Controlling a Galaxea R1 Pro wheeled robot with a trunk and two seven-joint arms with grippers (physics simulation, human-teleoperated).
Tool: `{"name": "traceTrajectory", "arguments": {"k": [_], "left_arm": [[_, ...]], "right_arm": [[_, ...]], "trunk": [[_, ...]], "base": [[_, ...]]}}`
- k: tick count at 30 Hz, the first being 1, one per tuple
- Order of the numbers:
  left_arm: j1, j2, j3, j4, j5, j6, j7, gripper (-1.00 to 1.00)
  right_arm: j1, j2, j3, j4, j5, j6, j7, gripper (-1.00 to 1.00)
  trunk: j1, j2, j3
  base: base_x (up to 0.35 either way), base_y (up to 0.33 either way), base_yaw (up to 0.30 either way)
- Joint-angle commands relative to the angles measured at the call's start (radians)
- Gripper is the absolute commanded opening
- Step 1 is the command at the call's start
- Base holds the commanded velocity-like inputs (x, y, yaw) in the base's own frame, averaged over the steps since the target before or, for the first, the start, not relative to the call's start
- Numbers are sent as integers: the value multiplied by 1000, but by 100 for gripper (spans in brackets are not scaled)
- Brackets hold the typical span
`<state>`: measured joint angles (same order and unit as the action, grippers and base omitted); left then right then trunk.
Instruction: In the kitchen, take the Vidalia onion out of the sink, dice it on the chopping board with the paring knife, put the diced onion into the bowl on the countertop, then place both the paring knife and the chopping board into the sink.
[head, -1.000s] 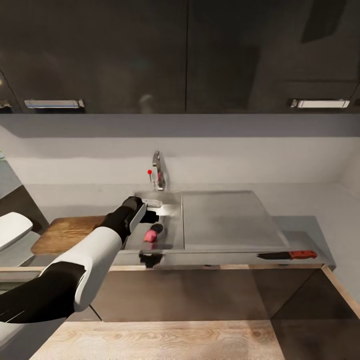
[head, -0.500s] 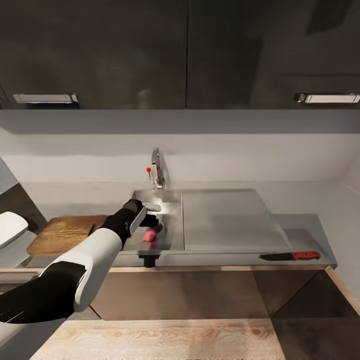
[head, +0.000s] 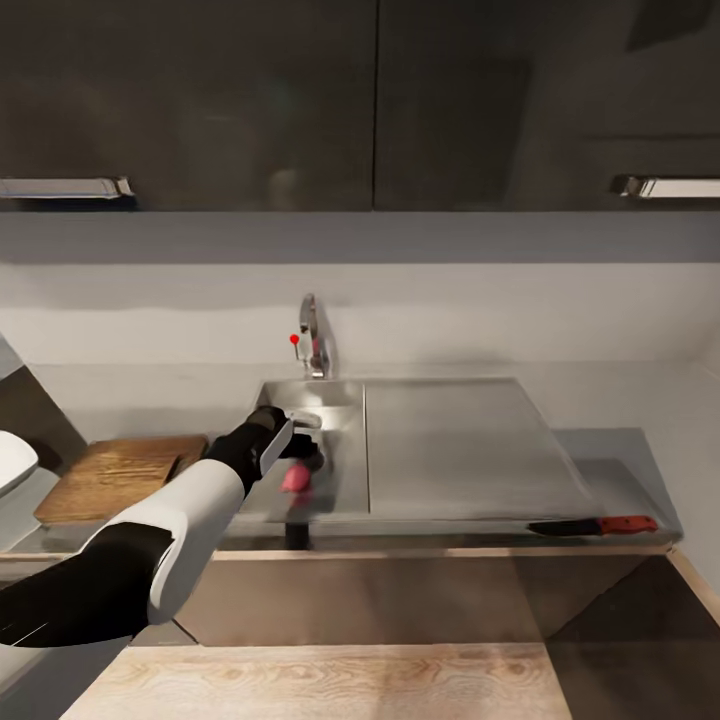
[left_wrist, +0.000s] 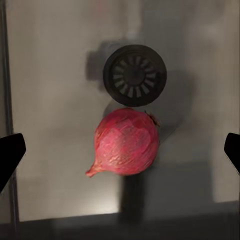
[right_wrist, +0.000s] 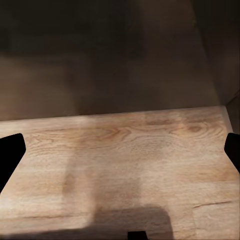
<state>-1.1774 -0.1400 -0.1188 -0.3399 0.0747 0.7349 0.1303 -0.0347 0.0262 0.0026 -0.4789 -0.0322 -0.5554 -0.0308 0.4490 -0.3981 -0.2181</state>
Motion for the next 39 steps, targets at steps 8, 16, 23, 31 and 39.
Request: {"name": "traceTrajectory", "arguments": {"k": [8, 16, 23, 31, 39], "left_arm": [[-1, 0, -7, 4, 8, -1, 6, 100], [-1, 0, -7, 8, 8, -2, 6, 100], [1, 0, -7, 9, 8, -2, 6, 100], [1, 0, -7, 9, 8, -2, 6, 100], [1, -3, -7, 9, 8, -2, 6, 100]], "right_arm": [[-1, 0, 0, 0, -3, -3, -1, 100], [-1, 1, 0, 0, -3, -3, -1, 100], [-1, 0, 0, 0, -3, -3, -1, 100], [-1, 1, 0, 0, -3, -3, -2, 100], [-1, 1, 0, 0, -3, -3, -1, 100]], "trunk": [[1, -2, -15], [1, -2, -28], [1, -2, -39], [1, -2, -52], [1, -2, -64]], "base": [[120, 0, 0], [4, 0, 0], [0, 0, 0], [0, 0, 0], [0, 0, 0]]}}
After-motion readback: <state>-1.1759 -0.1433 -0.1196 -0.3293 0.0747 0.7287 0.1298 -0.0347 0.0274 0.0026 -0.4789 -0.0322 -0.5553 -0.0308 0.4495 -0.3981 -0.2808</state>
